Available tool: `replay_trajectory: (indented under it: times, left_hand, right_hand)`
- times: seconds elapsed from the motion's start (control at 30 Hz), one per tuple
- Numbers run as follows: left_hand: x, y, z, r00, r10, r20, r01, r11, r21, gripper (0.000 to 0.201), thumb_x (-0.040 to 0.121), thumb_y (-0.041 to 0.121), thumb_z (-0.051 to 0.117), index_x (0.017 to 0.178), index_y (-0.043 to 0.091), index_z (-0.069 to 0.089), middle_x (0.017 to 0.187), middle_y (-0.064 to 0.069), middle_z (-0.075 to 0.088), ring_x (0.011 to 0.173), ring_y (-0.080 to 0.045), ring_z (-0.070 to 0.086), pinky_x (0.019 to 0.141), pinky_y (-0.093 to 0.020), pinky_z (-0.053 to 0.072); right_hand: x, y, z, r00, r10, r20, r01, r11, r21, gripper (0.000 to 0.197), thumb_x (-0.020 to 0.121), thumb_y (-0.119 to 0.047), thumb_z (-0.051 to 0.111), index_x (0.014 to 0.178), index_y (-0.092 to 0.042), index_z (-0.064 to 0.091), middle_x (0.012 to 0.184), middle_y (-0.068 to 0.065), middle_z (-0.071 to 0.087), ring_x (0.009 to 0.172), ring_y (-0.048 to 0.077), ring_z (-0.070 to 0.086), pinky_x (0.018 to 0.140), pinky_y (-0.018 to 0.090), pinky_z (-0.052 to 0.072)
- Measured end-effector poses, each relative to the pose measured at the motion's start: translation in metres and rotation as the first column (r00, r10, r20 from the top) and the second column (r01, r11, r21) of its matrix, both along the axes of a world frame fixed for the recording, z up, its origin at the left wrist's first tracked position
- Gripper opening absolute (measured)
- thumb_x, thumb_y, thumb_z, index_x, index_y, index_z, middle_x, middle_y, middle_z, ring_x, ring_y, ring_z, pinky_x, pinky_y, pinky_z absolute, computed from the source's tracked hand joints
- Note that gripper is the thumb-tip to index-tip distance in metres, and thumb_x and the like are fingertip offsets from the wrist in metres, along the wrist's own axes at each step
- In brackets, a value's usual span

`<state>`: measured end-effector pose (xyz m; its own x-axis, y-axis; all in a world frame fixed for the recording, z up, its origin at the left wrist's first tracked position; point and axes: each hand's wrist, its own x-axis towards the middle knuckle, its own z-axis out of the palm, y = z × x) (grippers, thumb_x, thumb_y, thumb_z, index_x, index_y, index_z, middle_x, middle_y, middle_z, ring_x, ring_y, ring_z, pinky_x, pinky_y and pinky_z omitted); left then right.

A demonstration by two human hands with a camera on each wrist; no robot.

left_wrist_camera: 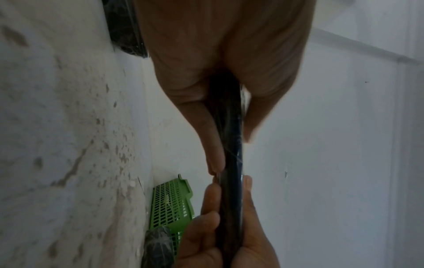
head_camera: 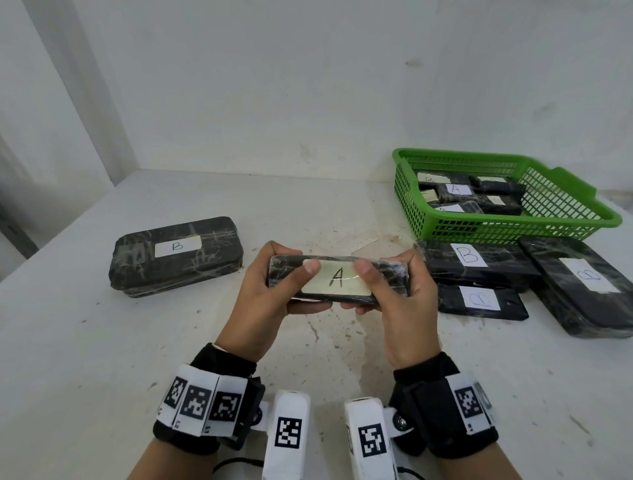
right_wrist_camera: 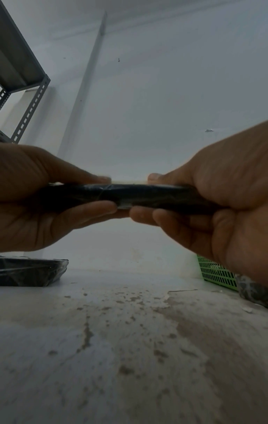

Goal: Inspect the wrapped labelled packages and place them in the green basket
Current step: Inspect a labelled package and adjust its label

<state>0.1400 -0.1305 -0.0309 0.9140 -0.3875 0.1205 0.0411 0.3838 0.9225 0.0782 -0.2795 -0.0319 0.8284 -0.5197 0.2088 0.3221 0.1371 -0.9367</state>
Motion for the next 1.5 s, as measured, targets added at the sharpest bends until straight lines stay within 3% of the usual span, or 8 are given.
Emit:
replay_trajectory:
  times: [0.27, 0.7, 0.8, 0.93, 1.1, 1.17, 1.27, 1.5]
  left_hand:
    - [0.007, 0.006, 0.001, 0.998, 0.068, -0.013, -0.068, 0.997, -0.035, 0.035, 0.075, 0.009, 0.080, 0.094, 0.009, 0.051, 0.091, -0.007, 0.065, 0.092, -0.031, 0.072, 0.058, -0.032, 0.060]
    - [0.011, 0.009, -0.005, 0.996, -0.042, -0.078, 0.033, 0.992, -0.119, 0.047, 0.075, -0.006, 0.072, 0.108, 0.013, 0.044, 0.109, -0.012, 0.072, 0.098, -0.027, 0.072, 0.069, -0.032, 0.060]
    - [0.014, 0.010, -0.004, 0.991, -0.069, -0.111, 0.052, 0.988, -0.149, 0.039, 0.081, 0.017, 0.070, 0.114, 0.005, 0.052, 0.111, -0.016, 0.067, 0.103, -0.027, 0.069, 0.078, -0.035, 0.059]
    - [0.012, 0.009, 0.002, 0.967, -0.150, -0.207, 0.125, 0.984, -0.126, 0.062, 0.091, 0.051, 0.050, 0.125, -0.001, 0.057, 0.124, -0.019, 0.067, 0.114, -0.033, 0.066, 0.084, -0.042, 0.060]
    - [0.012, 0.005, -0.003, 0.989, -0.082, -0.120, 0.069, 0.992, -0.107, 0.023, 0.101, 0.024, 0.040, 0.097, 0.004, 0.051, 0.107, -0.017, 0.070, 0.097, -0.033, 0.072, 0.081, -0.037, 0.060]
    - [0.013, 0.006, -0.004, 0.998, -0.032, -0.052, 0.028, 0.996, -0.088, 0.018, 0.101, 0.018, 0.040, 0.089, 0.006, 0.047, 0.099, -0.012, 0.070, 0.096, -0.029, 0.072, 0.083, -0.033, 0.059]
    - [0.012, 0.006, -0.006, 1.000, 0.000, 0.016, 0.001, 0.998, -0.070, 0.018, 0.100, 0.019, 0.046, 0.088, 0.006, 0.045, 0.093, -0.008, 0.070, 0.099, -0.028, 0.070, 0.085, -0.034, 0.058]
    - [0.010, 0.006, -0.005, 1.000, -0.020, 0.002, 0.020, 0.998, -0.057, 0.016, 0.087, 0.022, 0.055, 0.084, 0.009, 0.046, 0.108, -0.017, 0.070, 0.102, -0.030, 0.070, 0.085, -0.039, 0.059]
  right_hand:
    - [-0.001, -0.004, 0.003, 0.970, 0.242, -0.021, -0.242, 0.970, -0.014, 0.039, 0.076, -0.020, 0.072, 0.103, -0.010, 0.045, 0.084, 0.008, 0.072, 0.050, 0.026, 0.064, 0.041, 0.026, 0.048]
    - [0.003, -0.013, -0.005, 0.960, 0.281, 0.009, -0.281, 0.960, 0.018, 0.033, 0.089, 0.004, 0.062, 0.110, -0.020, 0.052, 0.079, 0.006, 0.063, 0.052, 0.017, 0.054, 0.043, 0.024, 0.044]
    - [0.003, -0.015, -0.008, 0.974, 0.228, 0.014, -0.228, 0.974, 0.016, 0.045, 0.087, 0.006, 0.063, 0.117, -0.024, 0.047, 0.076, 0.007, 0.062, 0.053, 0.019, 0.056, 0.043, 0.024, 0.044]
    - [0.004, -0.017, -0.007, 0.982, 0.191, 0.014, -0.190, 0.982, -0.020, 0.036, 0.085, 0.007, 0.066, 0.106, -0.019, 0.052, 0.082, 0.005, 0.067, 0.056, 0.021, 0.064, 0.044, 0.025, 0.047]
    - [0.007, -0.020, -0.011, 0.978, 0.206, 0.028, -0.206, 0.979, 0.003, 0.031, 0.082, -0.006, 0.073, 0.108, -0.020, 0.061, 0.094, 0.001, 0.070, 0.080, 0.024, 0.069, 0.058, 0.027, 0.056]
    - [0.010, -0.017, -0.013, 0.963, 0.271, 0.013, -0.271, 0.957, 0.105, 0.050, 0.073, -0.032, 0.084, 0.115, -0.020, 0.060, 0.104, 0.005, 0.067, 0.088, 0.024, 0.067, 0.065, 0.030, 0.057]
    - [0.013, -0.013, -0.016, 0.967, 0.254, 0.024, -0.254, 0.952, 0.173, 0.071, 0.064, -0.066, 0.078, 0.110, -0.016, 0.060, 0.101, 0.007, 0.067, 0.087, 0.022, 0.067, 0.067, 0.030, 0.057]
    - [0.010, -0.011, -0.014, 0.983, 0.135, 0.124, -0.140, 0.989, 0.037, 0.028, 0.097, -0.035, 0.047, 0.090, -0.008, 0.051, 0.078, -0.001, 0.064, 0.068, 0.012, 0.059, 0.061, 0.021, 0.049]
